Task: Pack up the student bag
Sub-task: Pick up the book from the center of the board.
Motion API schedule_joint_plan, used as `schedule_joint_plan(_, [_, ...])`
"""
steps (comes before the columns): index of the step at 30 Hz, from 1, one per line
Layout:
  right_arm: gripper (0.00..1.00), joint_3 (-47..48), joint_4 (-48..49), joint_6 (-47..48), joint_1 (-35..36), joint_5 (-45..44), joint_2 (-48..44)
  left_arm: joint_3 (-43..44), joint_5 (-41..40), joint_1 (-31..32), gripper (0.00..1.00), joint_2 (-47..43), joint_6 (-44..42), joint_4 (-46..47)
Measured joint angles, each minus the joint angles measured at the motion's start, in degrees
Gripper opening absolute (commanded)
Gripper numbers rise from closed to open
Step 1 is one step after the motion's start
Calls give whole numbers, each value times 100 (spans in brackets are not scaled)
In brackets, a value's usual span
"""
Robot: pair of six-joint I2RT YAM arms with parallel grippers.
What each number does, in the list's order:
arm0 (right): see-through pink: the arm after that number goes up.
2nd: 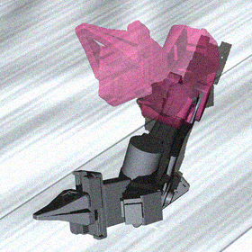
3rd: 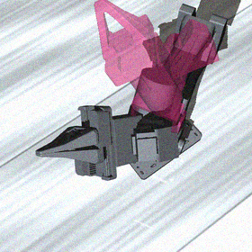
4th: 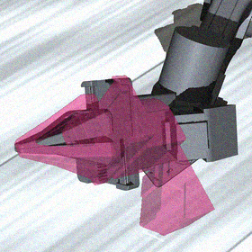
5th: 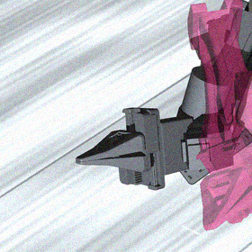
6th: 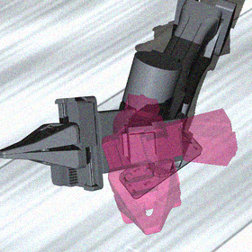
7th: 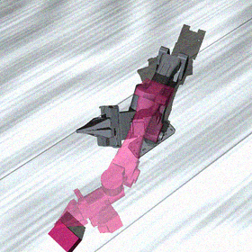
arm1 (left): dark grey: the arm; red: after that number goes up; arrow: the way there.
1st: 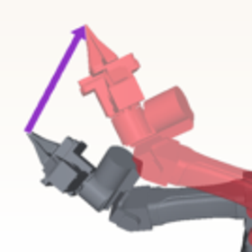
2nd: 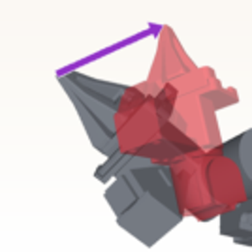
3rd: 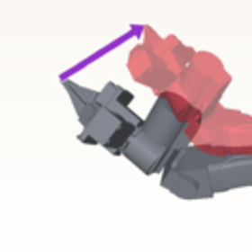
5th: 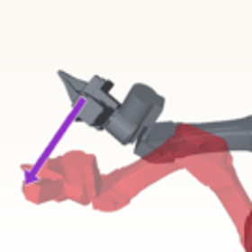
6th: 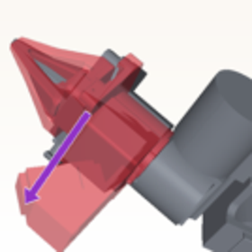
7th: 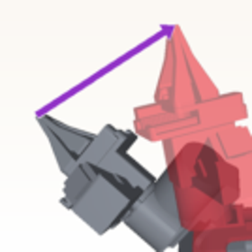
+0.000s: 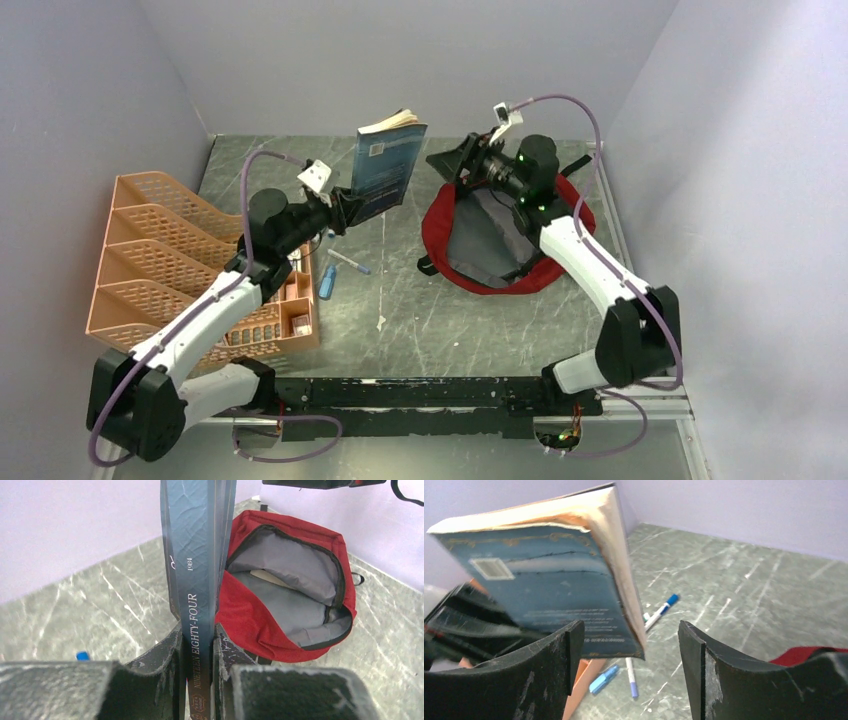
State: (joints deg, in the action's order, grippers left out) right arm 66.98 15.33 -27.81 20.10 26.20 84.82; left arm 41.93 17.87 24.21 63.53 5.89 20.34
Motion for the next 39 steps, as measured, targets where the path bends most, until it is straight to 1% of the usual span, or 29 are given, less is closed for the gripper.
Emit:
schedule_joint_plan(2, [74, -380, 413, 33, 59, 216, -343, 0, 236, 0, 5, -160, -332, -33])
schedule_joint_plan(5, [74, -909, 1067, 361, 170, 557, -776, 0, 586, 2, 5, -404, -763, -227])
schedule_joint_plan(8, [74, -1285, 1469, 1108, 385, 802, -1185, 2, 809, 2, 5, -678, -1263, -579])
schedule_joint_plan(11, [74, -1257, 1410, 2223, 737, 1078, -1545, 74, 892, 15, 5, -896, -1880, -1102])
schedule_joint_plan(13, [74, -1104, 1141, 3021, 922, 1261, -1709, 177, 859, 39, 5, -964, -2282, -1421])
schedule_joint_plan(15, [74, -782, 645, 3923, 1152, 1464, -1805, 245, 809, 66, 5, -1008, -2682, -1731])
schedule_joint_plan(17, [74, -400, 44, 4741, 1342, 1652, -1843, 256, 780, 142, 5, -1049, -3001, -1985])
schedule_joint_plan(21, [74, 321, -1272, 6037, 1532, 1821, -1790, 258, 754, 323, 5, -1152, -3617, -2546])
schedule_joint_plan(25, [73, 551, -2203, 6800, 1598, 1976, -1735, 258, 684, 426, 5, -1248, -4074, -2944])
schedule_joint_plan(31, [72, 1023, -3707, 7573, 1633, 2253, -1314, 258, 651, 466, 5, -1379, -4417, -3101])
schedule_joint_plan(35, [69, 1040, -4166, 7788, 1718, 2216, -1189, 258, 636, 525, 5, -1399, -4599, -3180])
schedule_joint_plan(39, [61, 1073, -4374, 7919, 1829, 2146, -1084, 258, 656, 570, 5, -1438, -4765, -3346])
